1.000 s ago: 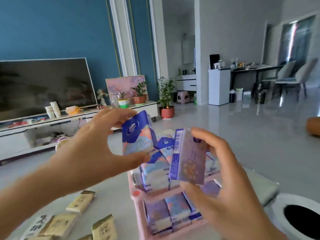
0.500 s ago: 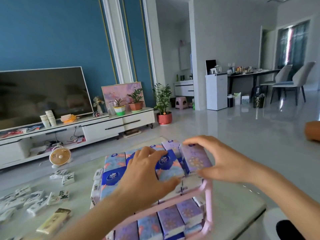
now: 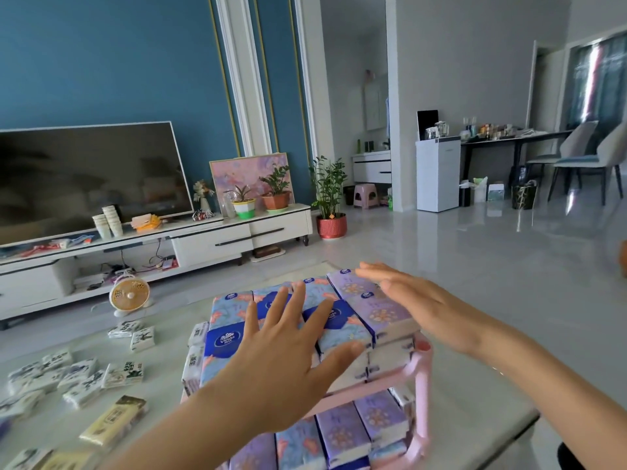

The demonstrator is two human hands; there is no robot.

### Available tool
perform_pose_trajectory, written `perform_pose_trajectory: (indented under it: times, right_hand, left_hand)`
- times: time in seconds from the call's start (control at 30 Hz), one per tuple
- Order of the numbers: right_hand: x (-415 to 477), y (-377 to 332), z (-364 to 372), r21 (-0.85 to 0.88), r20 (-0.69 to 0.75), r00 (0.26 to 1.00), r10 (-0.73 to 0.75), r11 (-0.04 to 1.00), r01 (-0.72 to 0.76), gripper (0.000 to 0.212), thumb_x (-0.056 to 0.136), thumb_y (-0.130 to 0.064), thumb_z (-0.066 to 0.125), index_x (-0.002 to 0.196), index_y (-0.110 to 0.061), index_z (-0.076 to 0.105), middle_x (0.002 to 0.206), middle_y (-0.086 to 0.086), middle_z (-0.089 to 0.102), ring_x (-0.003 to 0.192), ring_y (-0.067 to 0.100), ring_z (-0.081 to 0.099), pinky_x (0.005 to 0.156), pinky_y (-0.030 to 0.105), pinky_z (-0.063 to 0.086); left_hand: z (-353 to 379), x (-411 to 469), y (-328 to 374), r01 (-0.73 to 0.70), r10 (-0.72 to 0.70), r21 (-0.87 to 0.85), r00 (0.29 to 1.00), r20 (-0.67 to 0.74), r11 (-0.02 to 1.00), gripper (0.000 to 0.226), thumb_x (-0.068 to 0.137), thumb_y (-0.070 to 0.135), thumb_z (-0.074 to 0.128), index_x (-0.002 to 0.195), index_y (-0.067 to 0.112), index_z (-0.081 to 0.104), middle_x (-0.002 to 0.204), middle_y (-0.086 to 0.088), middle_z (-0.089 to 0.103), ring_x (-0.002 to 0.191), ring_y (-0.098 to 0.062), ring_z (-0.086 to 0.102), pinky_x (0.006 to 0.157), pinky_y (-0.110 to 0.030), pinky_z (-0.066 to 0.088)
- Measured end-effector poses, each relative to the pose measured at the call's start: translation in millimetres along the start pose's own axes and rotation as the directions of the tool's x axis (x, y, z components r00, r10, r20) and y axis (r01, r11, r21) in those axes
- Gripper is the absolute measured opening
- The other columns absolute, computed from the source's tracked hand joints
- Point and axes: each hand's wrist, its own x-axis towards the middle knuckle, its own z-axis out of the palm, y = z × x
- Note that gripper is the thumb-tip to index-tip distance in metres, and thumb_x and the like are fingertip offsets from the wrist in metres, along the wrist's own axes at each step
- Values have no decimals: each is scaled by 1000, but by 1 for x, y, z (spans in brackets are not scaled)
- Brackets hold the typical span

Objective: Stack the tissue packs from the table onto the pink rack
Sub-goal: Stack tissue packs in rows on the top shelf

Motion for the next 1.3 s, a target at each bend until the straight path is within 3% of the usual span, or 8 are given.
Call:
perform_pose_trajectory:
  times: [0.17,0.27,0.37,0.6,0.83,1.0,1.17,1.3]
  right_hand:
    - [26,-6,-4,22,-194,978,73,997,-70,37,100,-24,33,134,-24,46,141,-12,44,127,-1,36,97,11,24]
    - [37,-7,7,10,-147,983,113,994,-113,40,99,-28,33,138,-24,43,143,-10,41,132,4,34,100,16,22]
    - [44,-7,15,-12,-113,981,160,987,-162,42,100,-31,32,140,-22,40,146,-8,38,135,7,31,99,16,21]
    - [48,-4,24,-70,-21,981,193,978,-194,39,100,-36,28,116,-16,58,120,0,62,107,20,60,94,29,39]
    - [56,-2,26,-166,-9,978,207,965,-205,37,100,-36,29,107,-14,58,111,2,62,95,21,56,88,30,40]
    - [58,-6,26,-234,-2,985,173,957,-169,41,100,-32,28,115,-8,58,122,7,57,112,22,51,97,30,36]
    - [58,-10,26,-274,60,987,151,953,-129,38,101,-29,28,89,-9,58,99,5,53,101,24,52,82,27,35]
    - [57,-18,16,-340,-126,992,1,940,-44,37,100,-24,34,117,1,55,122,10,57,113,22,49,83,24,32]
  left_hand:
    - [-10,2,-7,67,-72,-153,997,-27,986,90,65,74,-8,147,37,-3,156,8,-14,142,-9,-17,117,-45,-7]
    - [-16,1,-30,181,-243,-383,963,-119,906,97,61,74,-5,148,33,9,157,7,-2,144,-9,-7,118,-41,-1]
    - [-12,-6,-47,258,-411,-642,906,-97,722,77,83,64,13,148,23,18,157,2,7,144,-12,1,117,-36,3]
    - [-2,-7,-51,271,-443,-784,897,-5,558,70,89,59,15,149,25,13,157,6,10,144,-12,5,115,-33,5]
    - [7,2,-54,262,-411,-717,911,-38,646,64,94,52,16,149,19,17,155,-2,17,143,-18,12,117,-38,10]
    - [9,0,-56,198,-436,-829,898,-60,523,62,93,52,29,142,16,35,152,-6,26,141,-24,19,116,-45,17]
    - [7,-1,-53,262,-422,-648,901,-100,715,61,95,50,15,147,19,21,154,-6,20,142,-20,13,116,-37,13]
    - [-1,-17,-39,153,-376,-546,868,-324,824,73,84,61,13,147,25,19,157,4,3,144,-9,-6,114,-27,-1]
